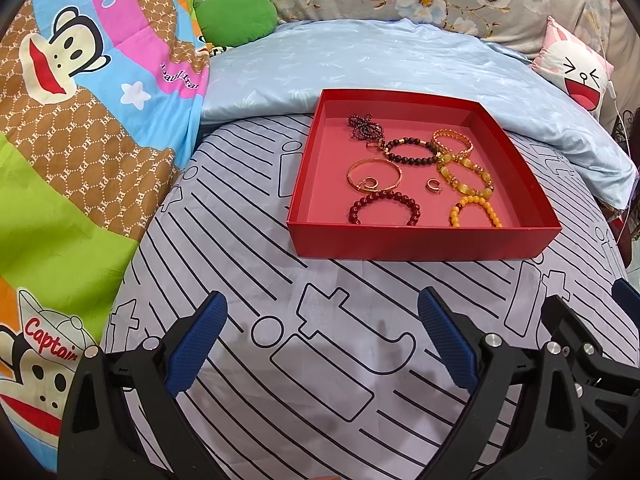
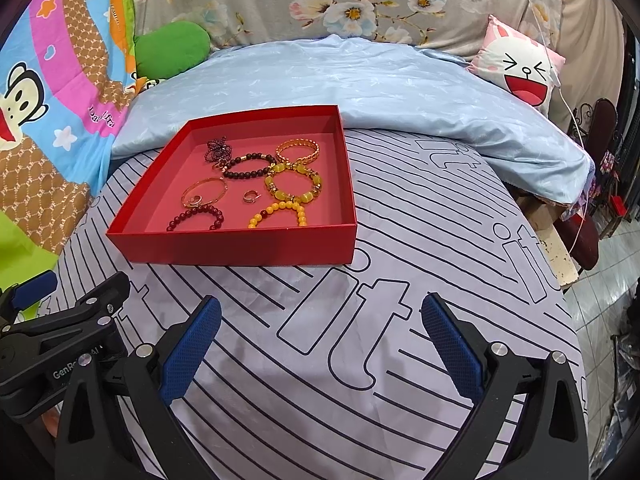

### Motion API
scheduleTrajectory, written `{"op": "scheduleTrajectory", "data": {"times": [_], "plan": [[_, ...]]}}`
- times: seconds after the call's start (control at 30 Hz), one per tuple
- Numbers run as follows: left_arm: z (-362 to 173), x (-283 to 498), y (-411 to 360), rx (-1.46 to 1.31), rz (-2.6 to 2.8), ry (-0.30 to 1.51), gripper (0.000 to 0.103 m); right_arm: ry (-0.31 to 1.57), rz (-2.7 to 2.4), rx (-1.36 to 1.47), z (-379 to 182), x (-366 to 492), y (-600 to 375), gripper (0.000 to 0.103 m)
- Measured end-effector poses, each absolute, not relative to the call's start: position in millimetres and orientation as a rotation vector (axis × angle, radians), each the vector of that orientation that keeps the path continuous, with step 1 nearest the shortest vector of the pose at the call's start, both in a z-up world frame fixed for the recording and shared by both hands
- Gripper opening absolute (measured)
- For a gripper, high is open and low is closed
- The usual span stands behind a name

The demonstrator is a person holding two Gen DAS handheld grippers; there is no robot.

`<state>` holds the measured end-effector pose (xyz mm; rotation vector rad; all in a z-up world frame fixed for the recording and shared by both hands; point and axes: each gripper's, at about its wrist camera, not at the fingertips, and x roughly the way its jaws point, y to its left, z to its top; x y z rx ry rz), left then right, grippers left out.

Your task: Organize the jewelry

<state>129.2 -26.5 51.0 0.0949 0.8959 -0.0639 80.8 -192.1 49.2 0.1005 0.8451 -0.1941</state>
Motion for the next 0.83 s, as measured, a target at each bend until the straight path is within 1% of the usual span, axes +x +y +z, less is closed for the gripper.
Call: {"op": "scheduleTrajectory", "data": {"times": [0.83], "plan": [[51.5, 130.2, -25.9, 0.094, -0.042, 0.889, 0.092, 0.861, -0.194, 0.1, 48.2, 80.2, -187.5, 0.097]]}}
